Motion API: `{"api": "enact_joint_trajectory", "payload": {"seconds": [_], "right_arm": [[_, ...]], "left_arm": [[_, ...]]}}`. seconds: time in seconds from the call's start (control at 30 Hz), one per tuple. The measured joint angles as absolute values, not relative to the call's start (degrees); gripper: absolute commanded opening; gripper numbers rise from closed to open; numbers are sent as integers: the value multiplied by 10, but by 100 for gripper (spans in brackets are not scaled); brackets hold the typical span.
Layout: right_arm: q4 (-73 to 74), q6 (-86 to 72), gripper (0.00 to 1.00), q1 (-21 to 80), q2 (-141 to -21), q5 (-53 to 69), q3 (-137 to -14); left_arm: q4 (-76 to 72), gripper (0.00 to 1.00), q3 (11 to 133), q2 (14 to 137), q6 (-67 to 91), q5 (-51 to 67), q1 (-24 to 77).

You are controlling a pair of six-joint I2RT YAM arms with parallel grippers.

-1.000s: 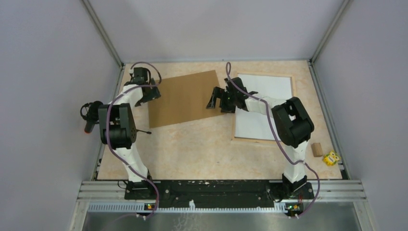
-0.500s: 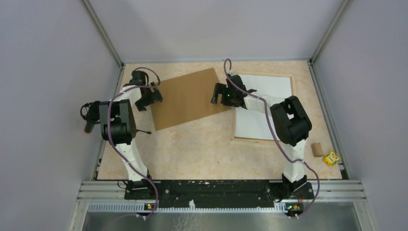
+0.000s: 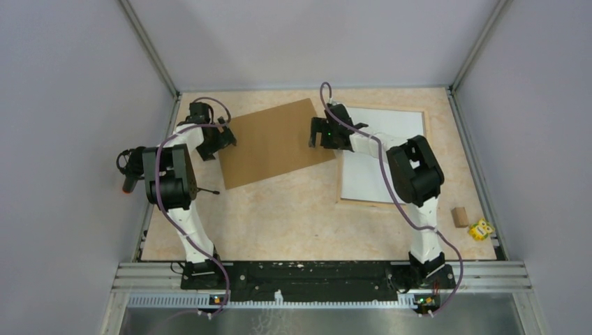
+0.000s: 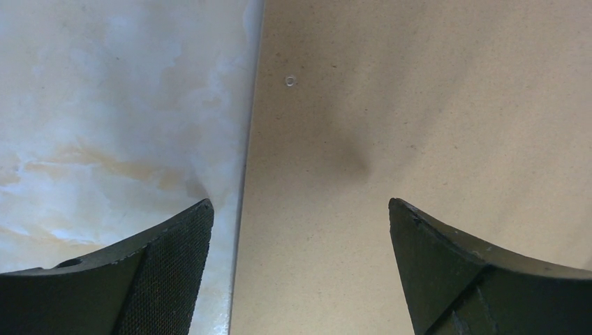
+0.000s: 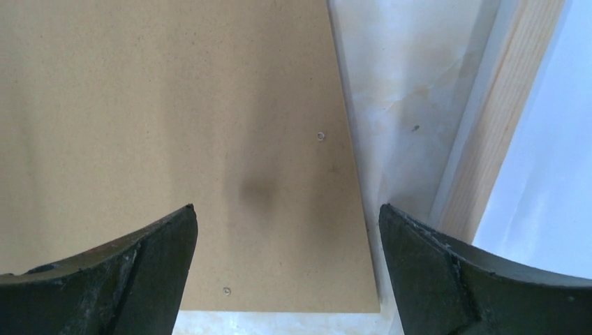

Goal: Put the photo into the frame

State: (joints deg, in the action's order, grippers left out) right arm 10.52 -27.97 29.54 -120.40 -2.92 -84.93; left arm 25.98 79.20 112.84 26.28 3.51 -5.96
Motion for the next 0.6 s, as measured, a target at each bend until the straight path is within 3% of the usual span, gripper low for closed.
{"api": "enact_joint_trajectory", "payload": {"seconds": [0.27, 0.6], "right_arm": [[76, -292, 95, 289, -1213, 43, -853], [18, -331, 88, 267, -1162, 128, -770]], "left_arm": [[254, 98, 795, 1132, 273, 72, -60], [238, 98, 791, 1133, 280, 104, -74]]}}
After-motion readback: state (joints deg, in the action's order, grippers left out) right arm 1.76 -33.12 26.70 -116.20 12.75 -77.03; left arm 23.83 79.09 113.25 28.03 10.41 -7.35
